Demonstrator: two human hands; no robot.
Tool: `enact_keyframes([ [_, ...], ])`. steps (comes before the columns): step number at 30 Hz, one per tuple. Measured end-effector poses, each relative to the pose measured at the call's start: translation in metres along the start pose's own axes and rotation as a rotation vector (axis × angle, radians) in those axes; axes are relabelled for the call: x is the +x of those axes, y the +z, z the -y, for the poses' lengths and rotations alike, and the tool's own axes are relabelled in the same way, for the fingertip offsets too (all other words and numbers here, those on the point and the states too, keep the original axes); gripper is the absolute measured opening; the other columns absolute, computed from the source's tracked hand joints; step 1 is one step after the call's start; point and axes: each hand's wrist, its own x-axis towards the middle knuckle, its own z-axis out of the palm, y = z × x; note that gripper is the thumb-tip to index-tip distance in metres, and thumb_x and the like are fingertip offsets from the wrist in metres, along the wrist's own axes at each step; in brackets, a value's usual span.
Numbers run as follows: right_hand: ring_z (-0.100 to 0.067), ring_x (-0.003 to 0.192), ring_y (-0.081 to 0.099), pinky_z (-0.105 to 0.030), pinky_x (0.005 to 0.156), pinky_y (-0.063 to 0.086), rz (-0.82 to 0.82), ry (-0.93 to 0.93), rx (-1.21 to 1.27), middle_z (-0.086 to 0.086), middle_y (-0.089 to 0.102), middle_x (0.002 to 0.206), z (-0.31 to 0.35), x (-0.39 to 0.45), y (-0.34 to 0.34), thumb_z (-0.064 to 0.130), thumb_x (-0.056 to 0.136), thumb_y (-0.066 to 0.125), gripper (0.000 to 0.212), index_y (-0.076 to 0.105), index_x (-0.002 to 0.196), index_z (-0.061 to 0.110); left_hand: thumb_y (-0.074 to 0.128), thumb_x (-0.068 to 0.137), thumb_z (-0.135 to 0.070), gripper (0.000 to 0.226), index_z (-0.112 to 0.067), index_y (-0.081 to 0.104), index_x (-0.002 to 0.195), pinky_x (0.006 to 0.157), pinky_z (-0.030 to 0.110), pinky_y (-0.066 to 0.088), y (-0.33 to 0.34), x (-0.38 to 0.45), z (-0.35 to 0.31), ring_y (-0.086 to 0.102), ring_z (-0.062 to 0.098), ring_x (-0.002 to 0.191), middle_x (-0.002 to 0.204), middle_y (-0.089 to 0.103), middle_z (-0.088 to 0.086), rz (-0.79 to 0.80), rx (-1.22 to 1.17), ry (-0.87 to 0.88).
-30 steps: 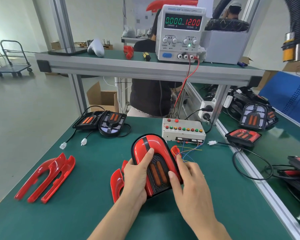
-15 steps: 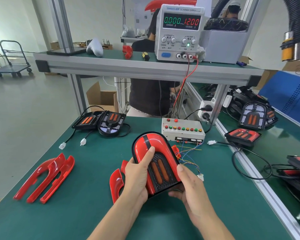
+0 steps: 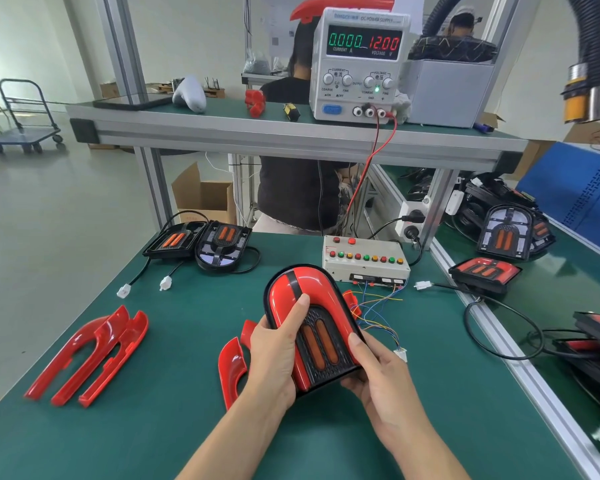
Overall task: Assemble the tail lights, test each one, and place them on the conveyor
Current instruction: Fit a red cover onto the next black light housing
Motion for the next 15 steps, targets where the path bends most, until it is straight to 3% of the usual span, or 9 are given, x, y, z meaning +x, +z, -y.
enact_keyframes([
  [3, -0.015, 0.088, 0.069, -0.025, 0.065, 0.054, -0.004, -0.033, -0.038, -0.009, 0.078, 0.108, -0.002, 0.000, -0.001, 0.045, 0.081, 0.068, 0.045, 0.076, 0.118, 0.021, 0.094, 0.062, -0.044, 0.059, -0.012, 0.070, 0.106, 0.063, 0.046, 0.062, -0.002, 0.001, 0.001, 0.077, 0.035, 0.082, 0.092, 0.078, 0.017, 0.007, 0.019, -0.009],
  [5, -0.014, 0.089, 0.067, -0.026, 0.065, 0.053, -0.013, -0.063, -0.076, -0.006, 0.078, 0.108, -0.002, 0.001, -0.004, 0.046, 0.082, 0.067, 0.045, 0.075, 0.119, 0.023, 0.092, 0.061, -0.052, 0.070, -0.008, 0.071, 0.110, 0.077, 0.052, 0.062, -0.004, 0.004, -0.004, 0.076, 0.037, 0.089, 0.098, 0.077, 0.019, 0.035, 0.035, -0.027],
  [8, -0.012, 0.084, 0.064, -0.026, 0.063, 0.051, -0.001, -0.092, -0.109, -0.005, 0.078, 0.105, 0.001, 0.003, -0.011, 0.049, 0.082, 0.066, 0.046, 0.076, 0.119, 0.026, 0.082, 0.057, -0.068, 0.082, -0.005, 0.072, 0.108, 0.081, 0.041, 0.060, -0.009, 0.015, -0.020, 0.074, 0.028, 0.088, 0.099, 0.078, 0.015, 0.046, 0.154, 0.013],
  [12, -0.012, 0.077, 0.059, -0.026, 0.061, 0.049, 0.040, -0.117, -0.104, -0.004, 0.076, 0.098, 0.003, 0.004, -0.020, 0.049, 0.082, 0.066, 0.042, 0.077, 0.117, 0.029, 0.075, 0.060, -0.081, 0.069, -0.023, 0.071, 0.096, 0.080, 0.038, 0.047, -0.009, 0.029, -0.047, 0.059, 0.019, 0.078, 0.082, 0.070, 0.000, 0.117, 0.380, 0.090],
  [15, -0.014, 0.079, 0.059, -0.028, 0.062, 0.048, 0.066, -0.122, -0.105, -0.009, 0.076, 0.100, 0.000, 0.004, -0.026, 0.043, 0.084, 0.065, 0.040, 0.076, 0.119, 0.026, 0.074, 0.062, -0.080, 0.062, -0.028, 0.075, 0.095, 0.083, 0.043, 0.052, -0.002, 0.033, -0.061, 0.064, 0.020, 0.079, 0.086, 0.073, -0.002, 0.242, 0.543, 0.139],
])
